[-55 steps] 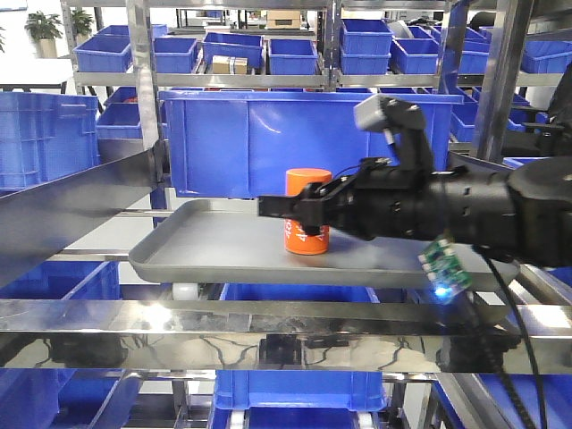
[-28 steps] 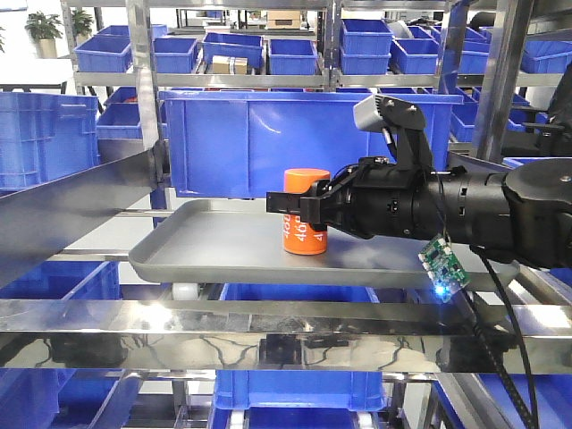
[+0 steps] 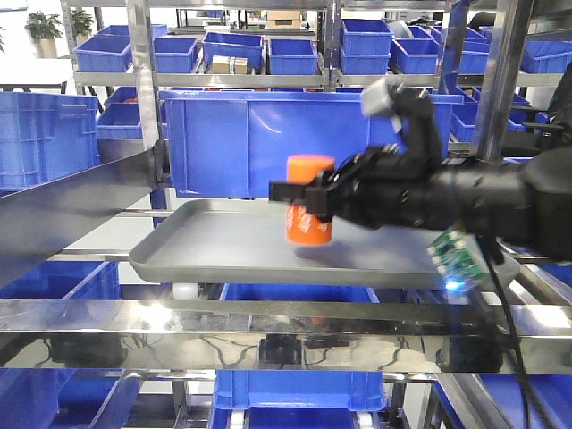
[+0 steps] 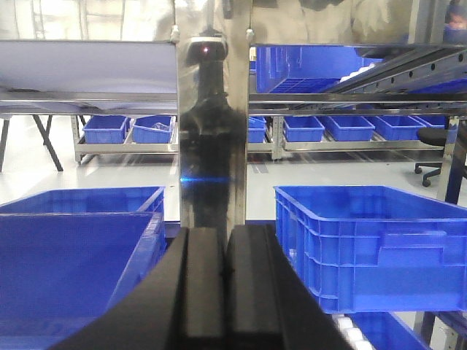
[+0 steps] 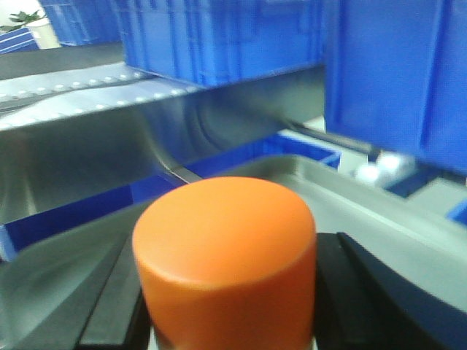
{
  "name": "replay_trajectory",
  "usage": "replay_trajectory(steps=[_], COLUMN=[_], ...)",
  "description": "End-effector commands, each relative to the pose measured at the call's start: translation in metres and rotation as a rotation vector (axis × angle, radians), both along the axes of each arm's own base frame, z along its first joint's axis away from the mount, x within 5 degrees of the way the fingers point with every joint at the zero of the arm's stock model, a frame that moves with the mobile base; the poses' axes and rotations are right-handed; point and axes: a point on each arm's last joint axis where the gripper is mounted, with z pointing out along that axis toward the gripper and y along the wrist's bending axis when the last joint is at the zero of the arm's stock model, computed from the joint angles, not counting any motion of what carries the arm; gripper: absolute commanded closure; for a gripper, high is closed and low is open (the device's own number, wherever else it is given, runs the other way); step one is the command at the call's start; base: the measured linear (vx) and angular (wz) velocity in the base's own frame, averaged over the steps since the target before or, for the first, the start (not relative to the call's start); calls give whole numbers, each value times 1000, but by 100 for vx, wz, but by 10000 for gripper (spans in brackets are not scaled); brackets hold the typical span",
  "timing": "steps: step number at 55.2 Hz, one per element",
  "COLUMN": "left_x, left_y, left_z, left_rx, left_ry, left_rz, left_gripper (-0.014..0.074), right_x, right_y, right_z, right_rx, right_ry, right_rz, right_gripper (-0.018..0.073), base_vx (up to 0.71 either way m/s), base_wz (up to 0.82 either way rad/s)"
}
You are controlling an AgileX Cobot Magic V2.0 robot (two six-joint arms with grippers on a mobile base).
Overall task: Grab orange capacitor from left shelf to right conveyor
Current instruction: 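Close the right gripper on the cylinder and lift it off the tray, then drive the base to the round green conveyor holding the cylinder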
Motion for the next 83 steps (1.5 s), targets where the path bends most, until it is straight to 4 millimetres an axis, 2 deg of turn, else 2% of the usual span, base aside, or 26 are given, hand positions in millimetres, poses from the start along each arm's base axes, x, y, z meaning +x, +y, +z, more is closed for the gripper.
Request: replay_trajectory(steps=[1,9,18,29,37,47,60,69,83], left_x=[0,0,0,0,0,0,0,0,0], left_y=[0,0,0,0,0,0,0,0,0], left_z=[-3,-3,-3,-3,-3,-3,-3,-3,-3], left_rx=[-15,-15,-15,-15,-15,-15,-15,-15,-15], left_ry=[-61,-61,-61,-61,-61,-61,-61,-61,-61], left_rz=[0,0,0,0,0,0,0,0,0], left_gripper=[602,602,602,602,602,602,602,602,602], right_x=[-39,-79,-116,-165,-192,-205,-204,-204,-203], right_y=[-10,-20,-36,-51,-57,-59,-54,-55,-55], right_z=[50,73,71,44,6,-35,-84,-95,-96], right_rx=[19,-15,-34,-78,-96,-70,-13,-8,-17], right_ry=[-143,-186,-224,-251,-205,-140,-93,-118,-123], right_rz=[28,48,-10,-10,4,33,74,65,53], right_gripper=[209,196,197,197,197,197,197,197,197], base_vx=[0,0,0,0,0,0,0,0,0], base_wz=[0,0,0,0,0,0,0,0,0])
